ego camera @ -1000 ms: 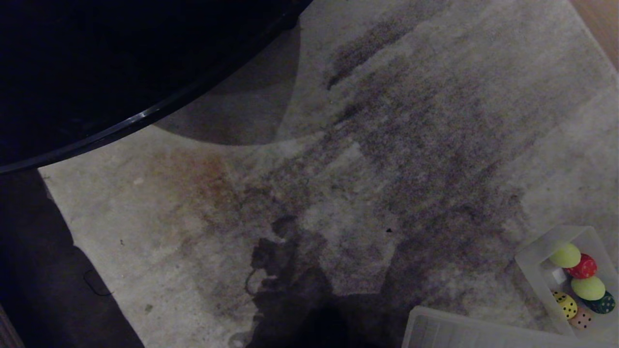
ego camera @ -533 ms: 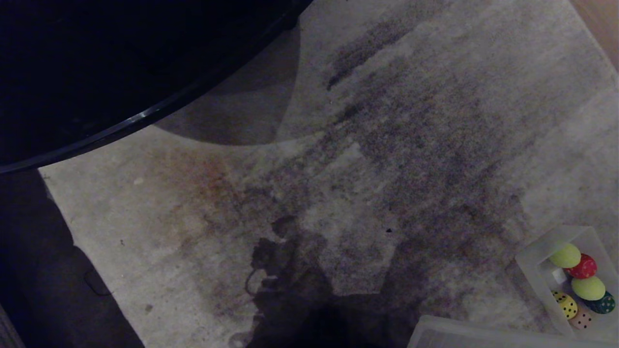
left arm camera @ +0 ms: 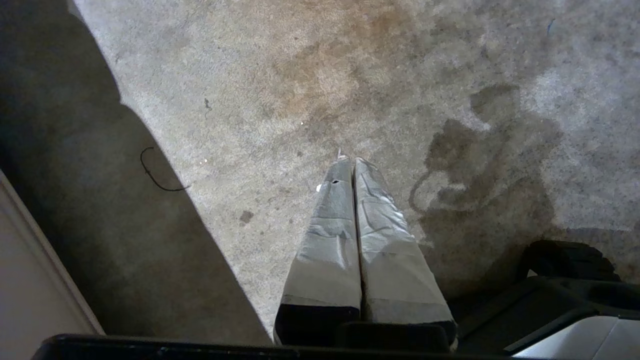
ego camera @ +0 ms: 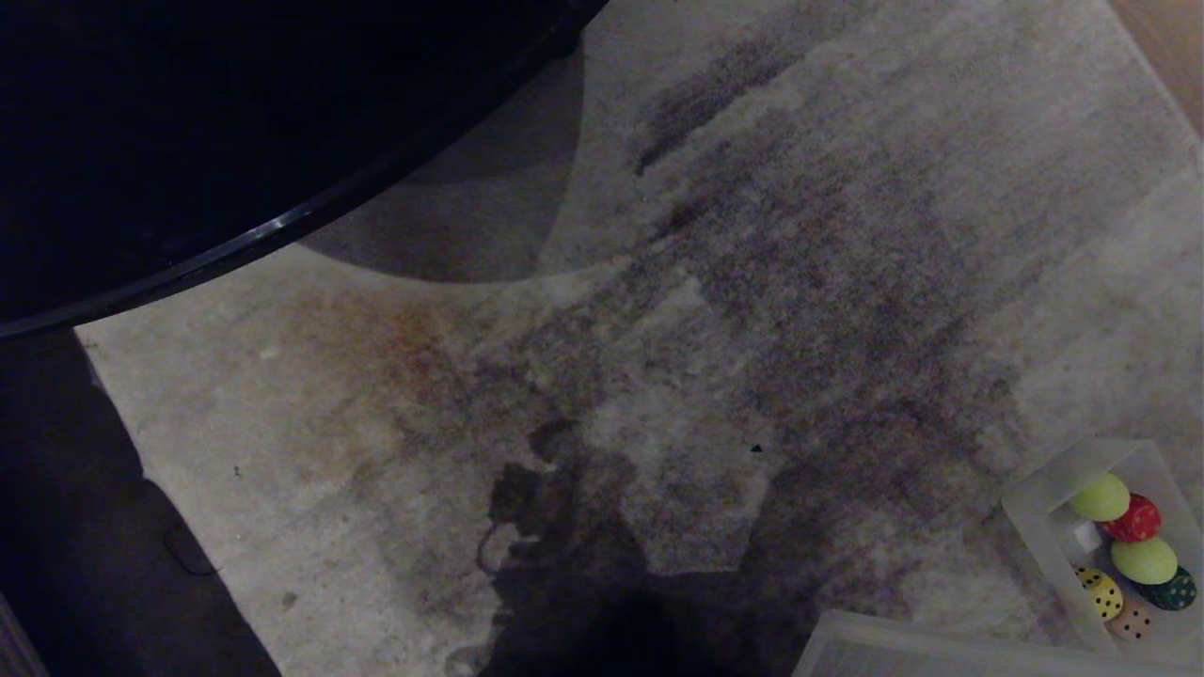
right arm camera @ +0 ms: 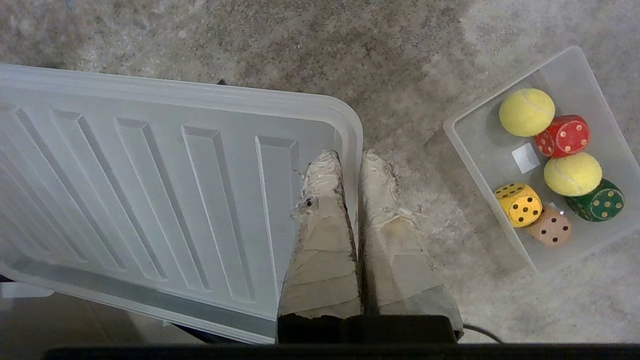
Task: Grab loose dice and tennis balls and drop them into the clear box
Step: Close the lid
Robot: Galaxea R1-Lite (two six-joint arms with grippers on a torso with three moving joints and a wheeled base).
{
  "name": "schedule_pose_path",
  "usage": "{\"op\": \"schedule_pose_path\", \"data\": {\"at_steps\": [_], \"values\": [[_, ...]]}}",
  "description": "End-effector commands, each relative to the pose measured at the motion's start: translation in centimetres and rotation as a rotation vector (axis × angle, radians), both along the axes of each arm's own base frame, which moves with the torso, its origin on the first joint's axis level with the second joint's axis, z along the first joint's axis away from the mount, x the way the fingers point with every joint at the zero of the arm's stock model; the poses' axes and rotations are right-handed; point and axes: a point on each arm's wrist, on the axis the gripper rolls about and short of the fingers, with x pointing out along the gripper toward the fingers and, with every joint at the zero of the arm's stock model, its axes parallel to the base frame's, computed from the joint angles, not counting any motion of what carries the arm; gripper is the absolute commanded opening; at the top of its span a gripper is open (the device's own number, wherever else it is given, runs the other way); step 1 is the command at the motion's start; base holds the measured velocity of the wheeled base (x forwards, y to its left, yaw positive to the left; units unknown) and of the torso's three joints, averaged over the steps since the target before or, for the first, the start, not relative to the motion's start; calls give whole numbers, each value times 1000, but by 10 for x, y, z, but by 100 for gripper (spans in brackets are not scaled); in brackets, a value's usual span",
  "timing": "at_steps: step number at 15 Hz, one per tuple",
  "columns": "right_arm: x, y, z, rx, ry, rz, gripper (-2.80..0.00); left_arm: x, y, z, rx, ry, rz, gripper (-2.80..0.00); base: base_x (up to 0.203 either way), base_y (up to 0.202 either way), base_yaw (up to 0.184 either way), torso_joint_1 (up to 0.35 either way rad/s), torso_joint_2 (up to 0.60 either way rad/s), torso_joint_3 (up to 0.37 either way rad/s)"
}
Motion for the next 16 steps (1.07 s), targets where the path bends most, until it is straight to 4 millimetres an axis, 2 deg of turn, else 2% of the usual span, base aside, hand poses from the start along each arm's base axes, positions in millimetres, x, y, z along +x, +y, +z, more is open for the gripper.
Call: {"op": "schedule_pose_path", "data": {"at_steps": [1,16], "values": [[0,0,0,0,2,0,-280,0,0,0,-3,3,0,-280,0,0,0,0,0,0],[0,0,0,-1,2,-1,-280,0,0,0,-7,3,0,-280,0,0,0,0,0,2]]}}
